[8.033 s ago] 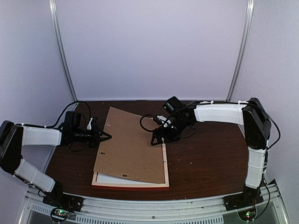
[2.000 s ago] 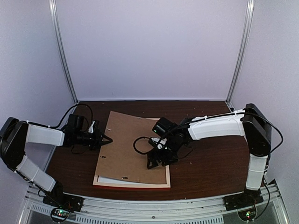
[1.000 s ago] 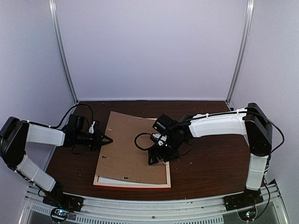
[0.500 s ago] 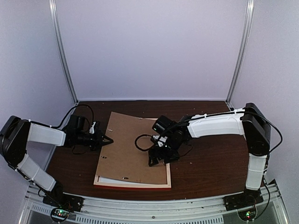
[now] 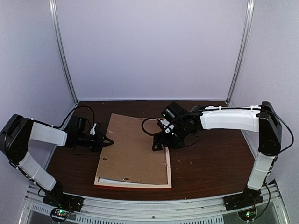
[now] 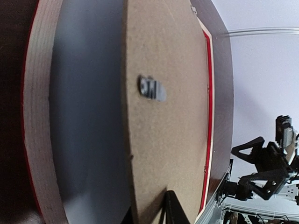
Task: Put the photo into the frame
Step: Place the backboard with the photo.
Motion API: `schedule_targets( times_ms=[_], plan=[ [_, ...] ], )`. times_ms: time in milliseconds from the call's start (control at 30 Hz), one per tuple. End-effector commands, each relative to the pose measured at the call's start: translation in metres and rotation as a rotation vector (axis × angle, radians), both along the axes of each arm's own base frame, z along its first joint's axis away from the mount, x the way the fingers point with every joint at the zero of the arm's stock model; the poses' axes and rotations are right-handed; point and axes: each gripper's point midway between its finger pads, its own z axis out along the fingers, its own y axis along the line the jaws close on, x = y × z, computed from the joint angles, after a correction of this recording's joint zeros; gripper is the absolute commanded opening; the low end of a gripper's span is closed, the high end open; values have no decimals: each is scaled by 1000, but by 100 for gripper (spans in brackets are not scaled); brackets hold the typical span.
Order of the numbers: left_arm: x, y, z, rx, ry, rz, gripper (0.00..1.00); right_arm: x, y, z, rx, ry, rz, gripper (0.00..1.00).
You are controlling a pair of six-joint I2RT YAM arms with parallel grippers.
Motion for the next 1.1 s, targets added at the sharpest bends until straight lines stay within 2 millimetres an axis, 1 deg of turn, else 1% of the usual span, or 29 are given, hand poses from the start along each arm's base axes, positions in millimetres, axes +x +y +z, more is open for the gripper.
schedule_targets(
  times_ms=[0,100,233,267,333,467,633,767,1067],
  plan=[
    [-26,18,-51,189,127,-6,15,27,-23,2,-33,-72,-76,88],
    [-25,18,-52,193,123,-9,18,39,-28,-6,-48,-74,-93,88],
    [-24,17,-53,195,122,-17,22,50,-28,-20,-69,-70,-92,88],
    [-28,17,-56,203,145,-23,24,52,-28,-24,-75,-66,-92,87],
    [-29,16,-57,208,152,-33,26,57,-28,-30,-84,-64,-93,88],
    [-31,13,-61,211,166,-49,30,64,-30,-44,-99,-48,-94,87],
    [-32,10,-61,217,166,-63,34,70,-25,-57,-90,-27,-84,83],
    [-32,6,-60,227,168,-85,38,70,-22,-63,-82,-12,-71,79],
    [-35,0,-61,254,183,-129,47,73,-20,-66,-67,-5,-62,66]
  ],
)
